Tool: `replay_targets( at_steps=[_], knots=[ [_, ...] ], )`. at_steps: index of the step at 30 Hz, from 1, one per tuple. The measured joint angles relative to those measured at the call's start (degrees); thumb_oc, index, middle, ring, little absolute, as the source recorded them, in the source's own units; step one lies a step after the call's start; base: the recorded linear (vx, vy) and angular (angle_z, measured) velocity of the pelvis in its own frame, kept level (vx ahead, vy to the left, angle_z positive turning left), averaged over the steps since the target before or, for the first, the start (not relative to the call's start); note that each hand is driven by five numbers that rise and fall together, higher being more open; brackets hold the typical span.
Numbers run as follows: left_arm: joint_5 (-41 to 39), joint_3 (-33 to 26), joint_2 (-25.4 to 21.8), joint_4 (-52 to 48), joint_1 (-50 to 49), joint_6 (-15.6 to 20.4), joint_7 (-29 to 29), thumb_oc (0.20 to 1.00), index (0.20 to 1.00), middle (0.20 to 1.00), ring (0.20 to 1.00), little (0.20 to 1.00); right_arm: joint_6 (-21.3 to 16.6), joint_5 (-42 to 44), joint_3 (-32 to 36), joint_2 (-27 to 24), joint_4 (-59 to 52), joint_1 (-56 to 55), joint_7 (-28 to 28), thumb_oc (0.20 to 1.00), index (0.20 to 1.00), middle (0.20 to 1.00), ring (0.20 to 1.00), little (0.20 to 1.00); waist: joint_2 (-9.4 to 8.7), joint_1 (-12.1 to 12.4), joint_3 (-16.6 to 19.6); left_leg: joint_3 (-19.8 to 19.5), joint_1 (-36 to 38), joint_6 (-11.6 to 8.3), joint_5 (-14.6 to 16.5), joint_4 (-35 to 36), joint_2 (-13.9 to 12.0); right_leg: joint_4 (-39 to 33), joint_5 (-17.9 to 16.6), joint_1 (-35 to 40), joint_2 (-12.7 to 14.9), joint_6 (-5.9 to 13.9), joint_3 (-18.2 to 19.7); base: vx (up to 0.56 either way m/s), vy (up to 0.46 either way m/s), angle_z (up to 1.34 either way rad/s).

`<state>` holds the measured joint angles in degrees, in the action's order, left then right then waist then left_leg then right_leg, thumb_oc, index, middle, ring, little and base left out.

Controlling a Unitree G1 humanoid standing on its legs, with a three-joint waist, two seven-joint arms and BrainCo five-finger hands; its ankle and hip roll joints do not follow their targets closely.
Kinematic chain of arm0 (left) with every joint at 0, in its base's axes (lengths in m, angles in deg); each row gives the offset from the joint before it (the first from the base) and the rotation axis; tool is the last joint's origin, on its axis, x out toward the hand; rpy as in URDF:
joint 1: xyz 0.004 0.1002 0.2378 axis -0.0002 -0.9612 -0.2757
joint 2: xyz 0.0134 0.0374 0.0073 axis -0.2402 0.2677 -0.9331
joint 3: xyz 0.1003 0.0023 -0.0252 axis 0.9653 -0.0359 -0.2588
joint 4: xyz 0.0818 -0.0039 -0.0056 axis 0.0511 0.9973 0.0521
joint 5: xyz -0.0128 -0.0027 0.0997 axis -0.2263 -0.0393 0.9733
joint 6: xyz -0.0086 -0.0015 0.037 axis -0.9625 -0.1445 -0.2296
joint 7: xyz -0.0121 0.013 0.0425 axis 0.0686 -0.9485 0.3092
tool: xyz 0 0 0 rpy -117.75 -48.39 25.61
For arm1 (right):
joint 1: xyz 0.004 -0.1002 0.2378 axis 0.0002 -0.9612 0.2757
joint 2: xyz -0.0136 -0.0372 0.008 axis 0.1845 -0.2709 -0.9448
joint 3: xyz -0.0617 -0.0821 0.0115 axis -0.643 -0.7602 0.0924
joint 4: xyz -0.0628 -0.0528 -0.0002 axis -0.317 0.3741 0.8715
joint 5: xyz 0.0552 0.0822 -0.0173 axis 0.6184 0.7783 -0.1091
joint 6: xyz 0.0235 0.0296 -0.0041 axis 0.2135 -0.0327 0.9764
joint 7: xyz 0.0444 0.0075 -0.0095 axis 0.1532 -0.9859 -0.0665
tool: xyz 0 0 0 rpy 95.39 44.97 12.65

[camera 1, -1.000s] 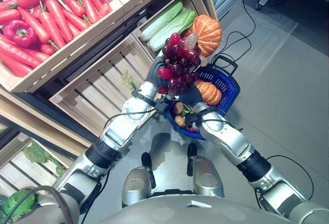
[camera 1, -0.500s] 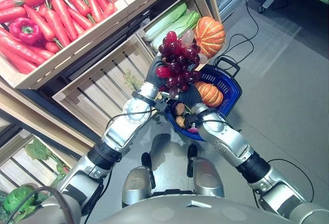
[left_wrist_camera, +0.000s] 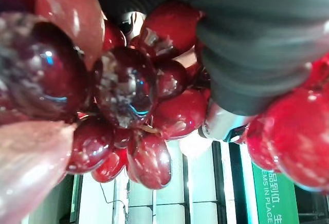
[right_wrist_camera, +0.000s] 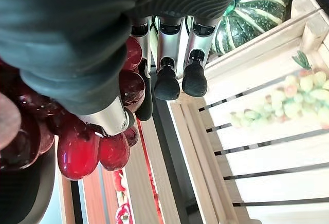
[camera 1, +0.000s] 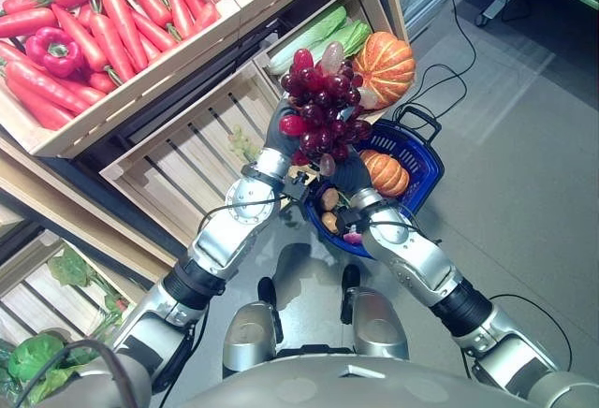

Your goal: Pick up fruits and vegetables into the basket

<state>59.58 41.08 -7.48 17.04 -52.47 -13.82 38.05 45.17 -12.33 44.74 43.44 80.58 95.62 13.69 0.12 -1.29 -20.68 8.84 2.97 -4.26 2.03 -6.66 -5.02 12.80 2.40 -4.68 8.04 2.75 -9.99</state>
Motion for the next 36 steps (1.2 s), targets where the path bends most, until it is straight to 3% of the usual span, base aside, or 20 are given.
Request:
replay_targets(
  at_steps=[8, 12, 13, 14, 18, 23, 29, 36],
  knots=[
    [-0.53, -0.02, 0.16, -0.05, 0.02, -1.21, -0.36, 0.2, 0.2, 0.2, 0.2, 0.2, -0.04, -0.37, 0.0, -0.38, 0.0, 0.0, 0.01, 0.2, 0.2, 0.2, 0.2, 0.2, 0.0, 0.05, 0.0, -0.01, -0.01, 0.0, 0.0, 0.0, 0.0, -0.01, 0.0, 0.01, 0.06, 0.0, 0.0, 0.0, 0.0, 0.0],
    [-0.34, -0.03, 0.2, -0.96, 0.02, -3.66, 0.06, 0.213, 0.213, 0.213, 0.213, 0.213, -0.04, -0.28, -0.02, -0.44, 0.0, -0.01, 0.1, 0.2, 0.2, 0.2, 0.2, 0.2, 0.01, 0.09, 0.0, -0.54, -0.23, 0.0, 0.0, -0.06, -0.01, -0.04, 0.0, 0.01, 0.08, 0.0, -0.16, 0.0, -0.005, 0.02],
    [0.19, -0.07, 0.15, -1.36, 0.03, -4.53, 0.4, 0.561, 0.561, 0.561, 0.561, 0.561, -0.04, -0.29, -0.06, -0.44, 0.0, -0.01, 0.1, 0.2, 0.2, 0.2, 0.2, 0.2, 0.01, 0.16, 0.0, -0.54, -0.25, 0.0, 0.0, -0.07, -0.01, -0.04, 0.0, 0.01, 0.11, 0.0, -0.18, 0.0, 0.0, 0.0],
    [0.54, -0.1, 0.11, -1.6, 0.14, -5.16, 0.93, 1.0, 1.0, 1.0, 1.0, 1.0, -0.04, -0.28, -0.09, -0.49, 0.0, -0.01, 0.09, 0.2, 0.2, 0.2, 0.2, 0.2, 0.02, 0.3, 0.01, -0.54, -0.25, 0.0, 0.0, -0.07, 0.0, -0.05, 0.0, 0.02, 0.09, 0.0, -0.18, 0.0, 0.0, 0.0],
    [2.15, -0.07, -0.68, -1.74, 0.2, -8.25, 3.65, 1.0, 1.0, 1.0, 1.0, 1.0, -0.04, -0.27, -0.07, -1.81, 0.0, -0.01, 0.03, 0.2, 0.2, 0.2, 0.2, 0.2, 0.04, 0.74, 0.02, -0.55, -0.24, 0.0, 0.0, -0.09, 0.02, -0.05, 0.0, 0.04, 0.09, 0.0, -0.18, 0.0, 0.0, 0.0],
    [12.22, 0.64, -3.43, -1.76, 0.82, -9.91, 9.01, 1.0, 1.0, 1.0, 1.0, 1.0, -0.04, -0.27, -0.06, -2.31, 0.0, 0.0, 0.0, 0.2, 0.2, 0.2, 0.2, 0.2, 0.3, 0.81, 0.14, -0.55, -0.23, 0.0, 0.0, -0.11, 0.03, -0.07, 0.0, 0.04, 0.19, 0.0, -0.17, 0.01, 0.004, 0.0],
    [28.73, 3.81, -7.31, -1.74, 2.47, -9.81, 9.48, 1.0, 1.0, 1.0, 1.0, 1.0, -1.08, -0.33, -0.06, -2.31, -0.22, 0.07, -0.69, 0.2, 0.2, 0.2, 0.2, 0.2, 1.16, 0.48, 0.61, -0.53, -0.15, 0.0, 0.0, -0.1, 0.03, -0.12, 0.0, 0.04, 0.19, 0.0, -0.06, 0.03, 0.003, -0.01],
    [32.19, 2.87, -8.58, -1.62, 1.86, -7.81, 8.29, 1.0, 1.0, 1.0, 1.0, 1.0, -1.23, -0.77, 0.11, -4.12, -2.6, 0.05, -2.4, 0.2, 0.2, 0.2, 0.2, 0.2, 2.89, -0.18, 1.61, -0.38, 0.4, 0.0, 0.0, 0.06, 0.0, -0.08, 0.0, 0.28, 0.18, -0.01, 0.13, 0.02, -0.011, -0.02]
  ],
)
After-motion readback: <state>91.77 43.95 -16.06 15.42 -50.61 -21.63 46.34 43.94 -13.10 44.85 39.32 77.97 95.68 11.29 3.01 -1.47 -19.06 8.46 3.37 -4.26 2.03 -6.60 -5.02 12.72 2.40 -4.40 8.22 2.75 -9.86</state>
